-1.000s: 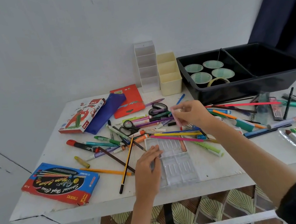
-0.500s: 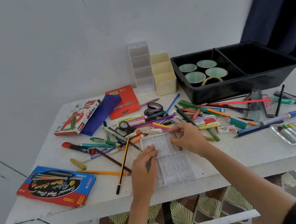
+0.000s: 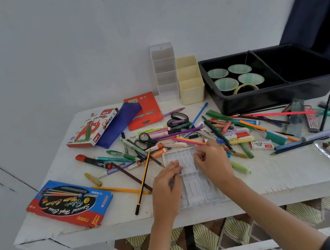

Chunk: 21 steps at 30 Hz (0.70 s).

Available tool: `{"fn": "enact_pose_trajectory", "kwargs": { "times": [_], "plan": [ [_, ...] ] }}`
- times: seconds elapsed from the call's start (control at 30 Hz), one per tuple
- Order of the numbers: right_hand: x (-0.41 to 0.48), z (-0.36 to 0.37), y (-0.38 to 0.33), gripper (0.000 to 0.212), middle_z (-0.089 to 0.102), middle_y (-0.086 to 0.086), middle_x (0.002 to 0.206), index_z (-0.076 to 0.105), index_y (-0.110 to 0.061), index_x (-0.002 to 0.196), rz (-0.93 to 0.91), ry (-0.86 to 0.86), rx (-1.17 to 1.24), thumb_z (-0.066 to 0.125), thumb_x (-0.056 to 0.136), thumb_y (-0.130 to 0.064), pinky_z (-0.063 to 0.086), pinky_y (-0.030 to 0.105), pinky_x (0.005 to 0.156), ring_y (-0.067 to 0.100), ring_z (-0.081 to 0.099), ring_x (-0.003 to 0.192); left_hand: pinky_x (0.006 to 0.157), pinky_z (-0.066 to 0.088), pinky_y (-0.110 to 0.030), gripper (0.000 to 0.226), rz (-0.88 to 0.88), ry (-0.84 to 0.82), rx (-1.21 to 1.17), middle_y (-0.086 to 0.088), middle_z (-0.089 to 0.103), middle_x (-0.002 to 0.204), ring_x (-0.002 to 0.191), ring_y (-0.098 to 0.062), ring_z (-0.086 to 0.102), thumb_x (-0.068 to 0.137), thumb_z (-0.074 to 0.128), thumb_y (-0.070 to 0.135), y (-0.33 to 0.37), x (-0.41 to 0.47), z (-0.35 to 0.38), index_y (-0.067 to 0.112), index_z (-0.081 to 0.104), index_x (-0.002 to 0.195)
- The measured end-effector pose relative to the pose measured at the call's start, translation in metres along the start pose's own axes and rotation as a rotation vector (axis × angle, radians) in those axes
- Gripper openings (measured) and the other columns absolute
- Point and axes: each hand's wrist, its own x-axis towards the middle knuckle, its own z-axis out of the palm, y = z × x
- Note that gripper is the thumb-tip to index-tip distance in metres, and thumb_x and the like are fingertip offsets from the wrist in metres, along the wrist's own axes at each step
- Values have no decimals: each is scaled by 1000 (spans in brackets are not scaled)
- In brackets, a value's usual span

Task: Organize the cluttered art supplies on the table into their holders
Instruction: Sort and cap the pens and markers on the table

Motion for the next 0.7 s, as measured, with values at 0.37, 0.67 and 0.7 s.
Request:
{"fn": "enact_pose_trajectory", "kwargs": {
  "times": [0.37,0.67,0.7],
  "plan": [
    [-19,1,3,21,47,11,114,60,-1,102,-177,-185,-258,54,82,-3,43,34,88,26,41,103,102,30,-6,26,-10,2,17,18,57,119,119,12,44,92,54,6,-1,0,0,21,68,108],
    [20,-24,-8,21,57,8,83,63,-5,71,-57,-448,-225,49,86,-12,53,31,68,20,58,76,83,54,-29,20,97,69,126,7,71,94,91,8,58,80,63,0,-6,18,-3,15,75,88],
    [31,-25,-10,22,63,9,76,65,-5,70,-2,-443,-192,51,85,-14,57,34,65,20,60,67,83,54,-30,20,114,78,122,8,71,93,89,9,59,79,63,1,-7,19,-3,14,75,86]
  ]
}}
